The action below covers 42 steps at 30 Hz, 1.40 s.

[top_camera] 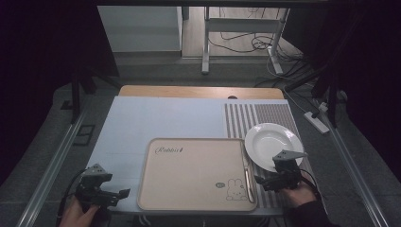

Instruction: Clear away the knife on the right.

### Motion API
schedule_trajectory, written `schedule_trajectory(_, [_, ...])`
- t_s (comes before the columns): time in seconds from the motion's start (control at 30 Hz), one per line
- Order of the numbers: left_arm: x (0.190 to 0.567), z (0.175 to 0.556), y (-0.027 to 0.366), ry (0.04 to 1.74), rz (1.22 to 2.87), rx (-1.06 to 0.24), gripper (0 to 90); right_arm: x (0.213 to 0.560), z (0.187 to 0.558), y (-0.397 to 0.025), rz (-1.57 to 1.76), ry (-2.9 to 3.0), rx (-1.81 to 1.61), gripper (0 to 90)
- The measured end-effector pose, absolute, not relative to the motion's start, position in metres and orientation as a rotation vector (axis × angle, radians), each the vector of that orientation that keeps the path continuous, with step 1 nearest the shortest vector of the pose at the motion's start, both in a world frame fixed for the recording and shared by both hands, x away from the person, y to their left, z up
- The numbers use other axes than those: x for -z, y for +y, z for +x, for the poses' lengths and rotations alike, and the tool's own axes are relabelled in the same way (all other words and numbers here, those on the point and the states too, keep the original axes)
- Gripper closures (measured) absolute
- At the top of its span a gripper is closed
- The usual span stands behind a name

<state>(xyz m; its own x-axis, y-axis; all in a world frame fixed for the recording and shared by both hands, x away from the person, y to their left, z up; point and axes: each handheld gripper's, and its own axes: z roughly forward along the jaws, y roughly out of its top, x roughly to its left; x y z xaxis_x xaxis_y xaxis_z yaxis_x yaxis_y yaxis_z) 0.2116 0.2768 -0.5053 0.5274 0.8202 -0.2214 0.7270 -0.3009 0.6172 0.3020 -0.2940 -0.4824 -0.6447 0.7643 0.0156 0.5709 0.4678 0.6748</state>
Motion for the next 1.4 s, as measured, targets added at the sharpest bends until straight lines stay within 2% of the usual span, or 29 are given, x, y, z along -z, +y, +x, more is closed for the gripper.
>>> schedule_trajectory(1.4, [0.505, 0.211, 0.278, 1.249, 2.084, -0.172, 3.0, 0.481, 0.271, -0.335, 1.307, 2.298, -0.938, 0.0])
